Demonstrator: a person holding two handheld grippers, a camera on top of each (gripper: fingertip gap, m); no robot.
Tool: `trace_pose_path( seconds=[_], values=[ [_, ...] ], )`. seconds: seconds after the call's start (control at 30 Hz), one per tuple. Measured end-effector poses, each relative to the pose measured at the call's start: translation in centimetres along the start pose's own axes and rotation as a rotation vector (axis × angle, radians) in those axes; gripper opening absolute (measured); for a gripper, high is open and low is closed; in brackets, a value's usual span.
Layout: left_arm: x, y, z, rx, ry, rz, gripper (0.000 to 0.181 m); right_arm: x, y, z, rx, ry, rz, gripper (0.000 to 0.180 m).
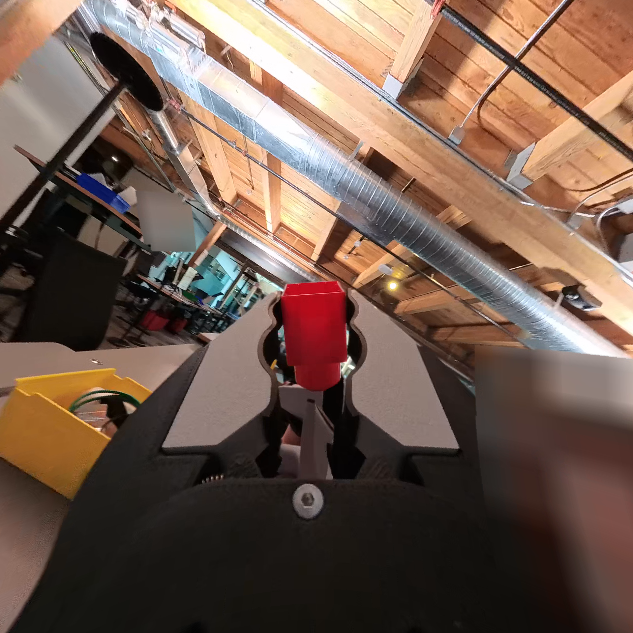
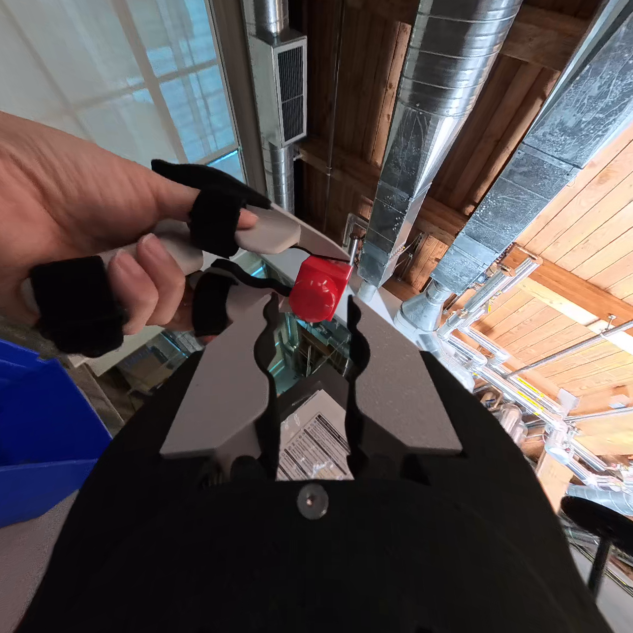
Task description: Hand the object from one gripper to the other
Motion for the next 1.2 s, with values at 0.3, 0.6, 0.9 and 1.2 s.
trace_pose_path(
  seconds=[0.3,0.6,0.9,1.2],
  values=[
    [0.5,-0.6,0.4,0.055,0.055,-0.039,0.038,0.1,-0.1,-0.5,-0.007,-0.007,0.036,0.026],
    [-0.9,0.1,-2.5,-0.177,-0.8,0.011,0.067,5.2,-0.4,-6.4,-0.09,-0.863,0.088,0.024],
    [1.9,-0.8,0.4,-0.302,-1.135,0.41,0.068,12.4,-0.5,-7.0,-0.454,-1.87,0.08,0.021],
    [6.1,-2.3,3.2,-0.38,-1.655,0.517,0.072,12.5,-0.6,-5.9,-0.616,-2.175,-0.011,0.021]
  ],
)
Point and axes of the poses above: each gripper's, where its closed fingertips meet, y back along the fingers, x out of its underside, z = x × y across the jaws, the point moved 9 cm from there along y, back along the fingers, and after that the axes turned 6 degrees about y, right-handed, at the moved point
